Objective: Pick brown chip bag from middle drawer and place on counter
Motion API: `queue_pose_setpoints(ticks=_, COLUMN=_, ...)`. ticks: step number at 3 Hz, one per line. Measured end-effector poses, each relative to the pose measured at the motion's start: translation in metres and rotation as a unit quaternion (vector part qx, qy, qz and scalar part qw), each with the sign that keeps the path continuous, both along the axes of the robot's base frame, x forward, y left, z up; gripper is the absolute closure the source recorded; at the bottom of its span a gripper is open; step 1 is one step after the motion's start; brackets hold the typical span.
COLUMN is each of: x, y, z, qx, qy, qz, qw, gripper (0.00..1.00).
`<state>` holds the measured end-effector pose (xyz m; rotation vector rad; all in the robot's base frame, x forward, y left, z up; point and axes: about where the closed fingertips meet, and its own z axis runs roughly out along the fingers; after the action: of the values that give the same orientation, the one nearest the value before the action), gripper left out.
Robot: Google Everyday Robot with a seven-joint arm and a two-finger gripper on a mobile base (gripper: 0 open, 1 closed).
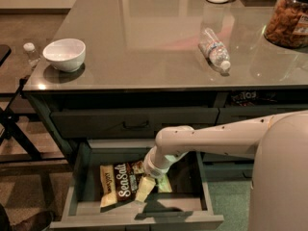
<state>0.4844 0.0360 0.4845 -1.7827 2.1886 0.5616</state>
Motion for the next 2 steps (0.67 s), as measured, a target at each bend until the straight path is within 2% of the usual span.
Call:
queue_pose_setpoints(ticks=1, x=0.007, y=0.012, z=0.001, qx=0.009, qy=0.001, qz=-0.002, qw=1.0, gripper=0.0)
queue_pose_setpoints(ticks=2, x=0.025, y=0.024, z=-0.002, qx=0.017, qy=-0.006, qz=-0.001, qw=0.9998, gripper=0.0)
